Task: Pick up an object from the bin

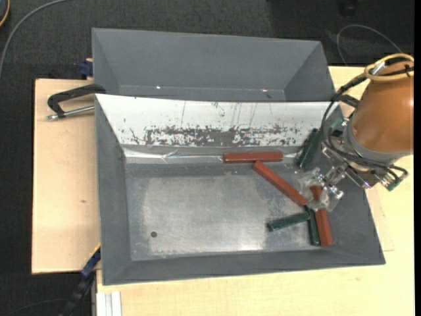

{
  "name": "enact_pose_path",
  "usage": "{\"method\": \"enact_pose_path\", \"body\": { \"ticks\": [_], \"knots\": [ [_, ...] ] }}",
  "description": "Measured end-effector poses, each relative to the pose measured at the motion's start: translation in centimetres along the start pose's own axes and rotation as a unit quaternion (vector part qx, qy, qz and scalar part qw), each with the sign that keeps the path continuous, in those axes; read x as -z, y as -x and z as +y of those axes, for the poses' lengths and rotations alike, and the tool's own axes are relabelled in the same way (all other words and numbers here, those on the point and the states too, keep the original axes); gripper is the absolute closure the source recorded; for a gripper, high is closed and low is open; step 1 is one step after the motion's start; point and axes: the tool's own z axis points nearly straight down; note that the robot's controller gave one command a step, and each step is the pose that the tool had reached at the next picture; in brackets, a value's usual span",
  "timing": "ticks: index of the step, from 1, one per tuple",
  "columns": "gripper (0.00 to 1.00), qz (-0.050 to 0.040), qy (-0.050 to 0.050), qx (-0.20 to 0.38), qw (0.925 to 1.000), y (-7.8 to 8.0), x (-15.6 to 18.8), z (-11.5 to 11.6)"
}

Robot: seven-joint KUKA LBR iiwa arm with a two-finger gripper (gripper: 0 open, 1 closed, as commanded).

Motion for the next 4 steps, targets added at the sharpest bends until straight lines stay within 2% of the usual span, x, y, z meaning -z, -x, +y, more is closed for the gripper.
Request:
{"method": "enact_pose_path", "body": {
  "ticks": [1, 2, 3, 4],
  "knots": [
    [0.0, 0.0029, 0.004, -0.001, 1.0, -0.2, -0.4, 0.1],
    [0.0, 0.0062, 0.007, 0.051, 0.9986, -3.3, -8.3, -3.9],
    [0.0, 0.0012, 0.009, 0.321, 0.9469, -1.6, -12.9, -1.6],
    [1.0, 0.002, 0.006, 0.32, 0.9475, -1.8, -12.7, -1.9]
  ]
}}
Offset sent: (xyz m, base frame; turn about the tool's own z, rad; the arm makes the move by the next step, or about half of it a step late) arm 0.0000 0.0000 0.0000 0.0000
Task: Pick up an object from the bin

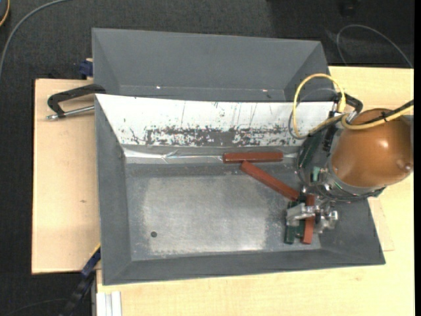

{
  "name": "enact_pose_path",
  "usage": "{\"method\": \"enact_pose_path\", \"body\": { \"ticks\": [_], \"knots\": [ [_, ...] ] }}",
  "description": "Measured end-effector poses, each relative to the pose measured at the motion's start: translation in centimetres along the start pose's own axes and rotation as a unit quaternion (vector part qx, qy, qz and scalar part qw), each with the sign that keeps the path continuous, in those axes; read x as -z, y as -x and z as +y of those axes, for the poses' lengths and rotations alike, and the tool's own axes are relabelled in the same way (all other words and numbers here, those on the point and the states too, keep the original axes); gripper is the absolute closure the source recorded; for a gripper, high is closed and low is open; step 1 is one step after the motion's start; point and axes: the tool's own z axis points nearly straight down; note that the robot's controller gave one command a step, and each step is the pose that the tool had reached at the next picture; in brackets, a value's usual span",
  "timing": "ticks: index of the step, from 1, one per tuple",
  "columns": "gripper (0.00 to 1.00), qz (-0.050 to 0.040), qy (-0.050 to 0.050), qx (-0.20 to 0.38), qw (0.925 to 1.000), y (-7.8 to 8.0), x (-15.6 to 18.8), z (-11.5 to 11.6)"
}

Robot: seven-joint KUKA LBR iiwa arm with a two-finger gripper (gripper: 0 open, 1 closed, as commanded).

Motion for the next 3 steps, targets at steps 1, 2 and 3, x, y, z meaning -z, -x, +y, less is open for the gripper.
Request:
{"method": "enact_pose_path", "body": {
  "ticks": [1, 2, 3],
  "knots": [
    [1.0, -0.0002, -0.002, 0.032, 0.9995, -1.1, 15.2, -2.7],
    [1.0, -0.0007, 0.004, 0.316, 0.9487, -0.8, 6.9, -4.0],
    [1.0, 0.001, -0.005, 0.324, 0.9461, 0.9, 16.7, -3.9]
  ]
}}
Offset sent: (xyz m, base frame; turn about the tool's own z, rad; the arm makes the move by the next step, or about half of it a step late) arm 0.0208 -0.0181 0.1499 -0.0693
